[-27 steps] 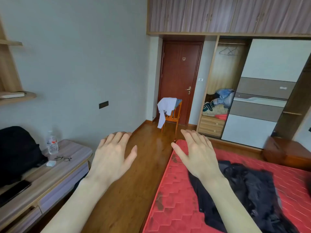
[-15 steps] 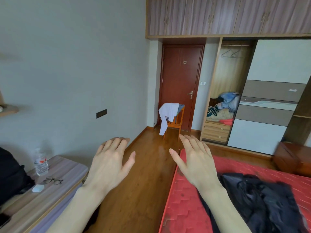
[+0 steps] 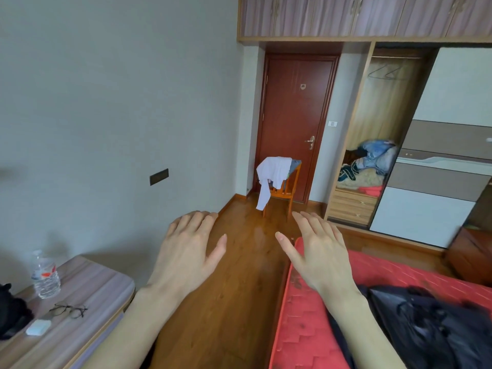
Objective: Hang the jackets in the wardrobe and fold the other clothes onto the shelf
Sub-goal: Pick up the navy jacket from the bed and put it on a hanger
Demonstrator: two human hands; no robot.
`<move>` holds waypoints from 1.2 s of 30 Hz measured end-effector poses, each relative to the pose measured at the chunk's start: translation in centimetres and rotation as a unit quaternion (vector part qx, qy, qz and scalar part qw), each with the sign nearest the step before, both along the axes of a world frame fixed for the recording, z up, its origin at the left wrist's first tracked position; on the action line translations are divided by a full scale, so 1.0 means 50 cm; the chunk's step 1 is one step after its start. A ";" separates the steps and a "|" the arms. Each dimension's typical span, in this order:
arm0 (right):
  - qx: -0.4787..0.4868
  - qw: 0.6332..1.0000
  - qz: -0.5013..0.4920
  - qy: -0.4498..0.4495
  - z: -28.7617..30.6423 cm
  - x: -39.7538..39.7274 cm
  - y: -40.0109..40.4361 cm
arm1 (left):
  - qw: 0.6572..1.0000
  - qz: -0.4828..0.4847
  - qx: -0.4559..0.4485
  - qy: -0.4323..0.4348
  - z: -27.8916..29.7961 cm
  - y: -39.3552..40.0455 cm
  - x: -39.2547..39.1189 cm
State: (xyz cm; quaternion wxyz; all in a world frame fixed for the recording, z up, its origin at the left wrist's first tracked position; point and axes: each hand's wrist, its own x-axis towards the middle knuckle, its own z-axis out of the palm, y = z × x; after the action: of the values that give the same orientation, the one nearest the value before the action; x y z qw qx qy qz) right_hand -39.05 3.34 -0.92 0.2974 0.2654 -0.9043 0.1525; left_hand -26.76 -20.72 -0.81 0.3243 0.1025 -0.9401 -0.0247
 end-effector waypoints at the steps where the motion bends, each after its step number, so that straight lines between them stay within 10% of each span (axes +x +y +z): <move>1: -0.002 1.000 -0.006 0.001 -0.007 -0.017 -0.021 | 1.000 -0.003 0.002 -0.004 -0.007 -0.022 -0.023; 18: 0.003 0.996 -0.093 -0.013 -0.066 -0.271 -0.426 | 0.994 -0.106 0.013 -0.005 -0.035 -0.445 -0.399; 36: -0.018 0.984 -0.174 -0.016 -0.101 -0.668 -0.469 | 0.980 -0.197 -0.003 -0.006 -0.080 -0.496 -0.882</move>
State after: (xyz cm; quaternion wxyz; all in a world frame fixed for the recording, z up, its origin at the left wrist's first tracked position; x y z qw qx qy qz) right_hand -72.46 -20.09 -5.97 0.3097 0.0961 -0.9385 0.1184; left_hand -70.85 -45.53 -4.80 0.3075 -0.0852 -0.9439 -0.0850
